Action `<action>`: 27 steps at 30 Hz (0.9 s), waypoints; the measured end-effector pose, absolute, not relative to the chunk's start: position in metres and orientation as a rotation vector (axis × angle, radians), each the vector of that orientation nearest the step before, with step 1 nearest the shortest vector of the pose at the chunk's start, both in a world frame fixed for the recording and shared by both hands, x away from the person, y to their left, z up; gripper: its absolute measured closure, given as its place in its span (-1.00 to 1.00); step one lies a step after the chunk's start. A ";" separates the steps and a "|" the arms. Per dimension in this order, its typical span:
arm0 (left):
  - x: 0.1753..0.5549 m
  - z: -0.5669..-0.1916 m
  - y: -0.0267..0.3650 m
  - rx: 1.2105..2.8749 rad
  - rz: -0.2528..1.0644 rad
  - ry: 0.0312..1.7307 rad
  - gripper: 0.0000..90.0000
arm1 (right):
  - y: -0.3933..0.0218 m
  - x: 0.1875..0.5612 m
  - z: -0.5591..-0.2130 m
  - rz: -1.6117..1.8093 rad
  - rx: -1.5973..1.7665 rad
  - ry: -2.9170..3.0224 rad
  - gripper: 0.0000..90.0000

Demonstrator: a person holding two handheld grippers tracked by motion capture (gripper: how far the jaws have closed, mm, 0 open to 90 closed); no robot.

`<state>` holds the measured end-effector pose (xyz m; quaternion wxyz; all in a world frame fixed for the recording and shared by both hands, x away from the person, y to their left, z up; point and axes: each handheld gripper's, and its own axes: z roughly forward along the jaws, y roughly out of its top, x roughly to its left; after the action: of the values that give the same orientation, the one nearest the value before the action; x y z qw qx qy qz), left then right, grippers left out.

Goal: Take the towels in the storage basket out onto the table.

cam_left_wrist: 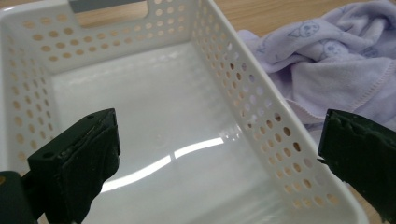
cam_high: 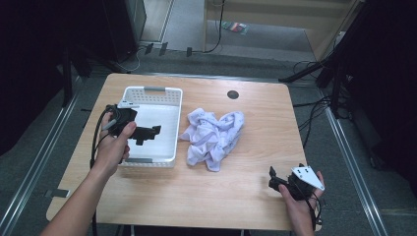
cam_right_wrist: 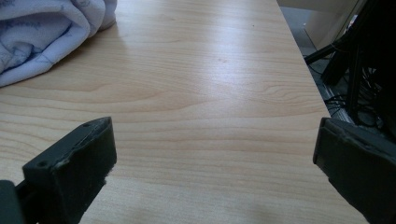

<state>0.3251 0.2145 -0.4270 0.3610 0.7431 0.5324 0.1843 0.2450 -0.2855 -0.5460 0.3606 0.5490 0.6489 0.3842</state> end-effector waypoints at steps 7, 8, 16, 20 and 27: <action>0.307 -0.431 0.240 1.852 0.513 1.370 -1.00 | -0.285 0.245 -0.546 0.990 1.418 1.671 -1.00; 0.304 -0.431 0.243 1.842 0.519 1.370 -1.00 | -0.285 0.245 -0.546 0.990 1.418 1.671 -1.00; 0.282 -0.445 0.269 1.759 0.596 1.383 -1.00 | -0.285 0.245 -0.546 0.987 1.420 1.670 -1.00; 0.272 -0.451 0.282 1.732 0.591 1.384 -1.00 | -0.285 0.245 -0.546 0.986 1.416 1.672 -1.00; 0.250 -0.460 0.314 1.656 0.658 1.386 -1.00 | -0.285 0.245 -0.546 0.982 1.411 1.677 -1.00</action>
<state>0.2499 0.3141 -0.4602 0.4277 0.6631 0.5549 0.2636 0.2455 -0.2849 -0.5461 0.3613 0.5479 0.6511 0.3813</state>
